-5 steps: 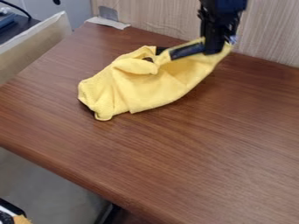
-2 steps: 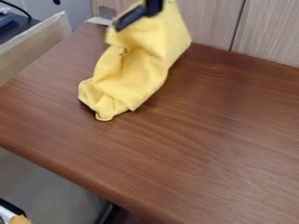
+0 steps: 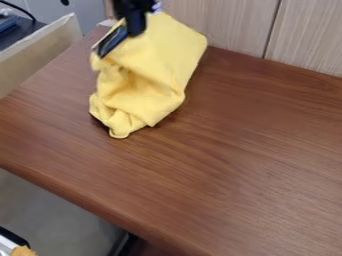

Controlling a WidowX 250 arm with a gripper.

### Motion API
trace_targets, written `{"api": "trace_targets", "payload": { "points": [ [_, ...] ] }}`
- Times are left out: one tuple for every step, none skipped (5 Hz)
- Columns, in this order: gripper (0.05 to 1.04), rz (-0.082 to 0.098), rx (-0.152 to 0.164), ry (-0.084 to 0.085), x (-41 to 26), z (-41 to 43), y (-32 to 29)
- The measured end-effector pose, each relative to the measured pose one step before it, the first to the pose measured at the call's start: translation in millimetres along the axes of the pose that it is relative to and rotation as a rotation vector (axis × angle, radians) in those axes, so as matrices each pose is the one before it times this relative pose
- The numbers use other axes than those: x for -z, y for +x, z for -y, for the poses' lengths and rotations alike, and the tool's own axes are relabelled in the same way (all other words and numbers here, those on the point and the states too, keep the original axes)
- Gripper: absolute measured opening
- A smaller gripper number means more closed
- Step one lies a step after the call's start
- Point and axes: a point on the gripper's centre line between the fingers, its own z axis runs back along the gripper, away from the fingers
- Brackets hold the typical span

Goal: Fold the cloth from top right to bottom left

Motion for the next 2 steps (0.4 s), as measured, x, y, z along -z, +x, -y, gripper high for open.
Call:
{"api": "trace_targets", "payload": {
  "points": [
    [0.070, 0.0091, -0.0830, 0.0066, 10.26, -9.32, -10.03],
    [0.070, -0.0332, -0.0854, 0.0285, 21.71, -12.73, -11.68]
  ]
}}
